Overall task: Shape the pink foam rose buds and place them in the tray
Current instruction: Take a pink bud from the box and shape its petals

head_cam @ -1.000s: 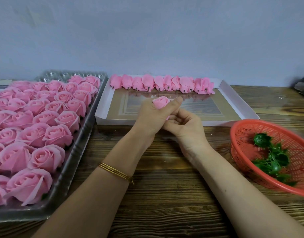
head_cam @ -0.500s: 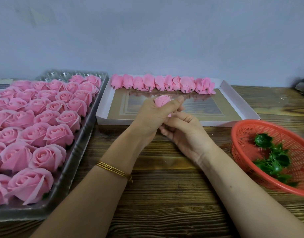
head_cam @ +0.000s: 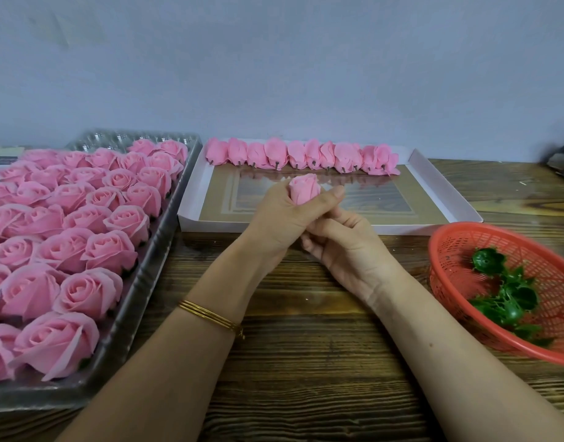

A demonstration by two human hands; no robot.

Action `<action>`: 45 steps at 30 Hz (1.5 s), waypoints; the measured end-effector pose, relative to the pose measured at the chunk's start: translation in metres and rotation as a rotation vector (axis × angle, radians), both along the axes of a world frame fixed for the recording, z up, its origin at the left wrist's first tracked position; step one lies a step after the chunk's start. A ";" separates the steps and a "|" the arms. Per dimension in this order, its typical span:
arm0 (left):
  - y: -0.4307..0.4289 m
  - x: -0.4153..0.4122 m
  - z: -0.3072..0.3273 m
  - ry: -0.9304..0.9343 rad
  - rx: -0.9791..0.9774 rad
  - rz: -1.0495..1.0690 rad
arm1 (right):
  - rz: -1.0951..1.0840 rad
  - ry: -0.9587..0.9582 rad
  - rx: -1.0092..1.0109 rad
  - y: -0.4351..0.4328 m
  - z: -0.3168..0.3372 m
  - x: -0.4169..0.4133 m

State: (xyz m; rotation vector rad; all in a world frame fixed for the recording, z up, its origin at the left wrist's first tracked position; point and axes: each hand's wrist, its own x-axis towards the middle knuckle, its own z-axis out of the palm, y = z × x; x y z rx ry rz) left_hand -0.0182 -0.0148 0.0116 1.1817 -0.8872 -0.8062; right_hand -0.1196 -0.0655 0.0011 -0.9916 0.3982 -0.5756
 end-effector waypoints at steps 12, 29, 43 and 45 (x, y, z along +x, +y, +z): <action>-0.005 0.003 -0.007 -0.059 -0.052 0.144 | 0.068 0.027 0.100 -0.005 0.001 -0.002; 0.000 0.006 -0.010 -0.565 -0.048 0.197 | -0.054 0.173 -0.116 0.002 0.002 0.002; 0.004 0.001 -0.005 -0.625 -0.001 0.200 | -0.054 0.185 -0.100 -0.002 0.000 0.001; 0.005 0.001 -0.003 -0.647 0.014 0.203 | -0.058 0.190 -0.097 -0.002 0.000 0.001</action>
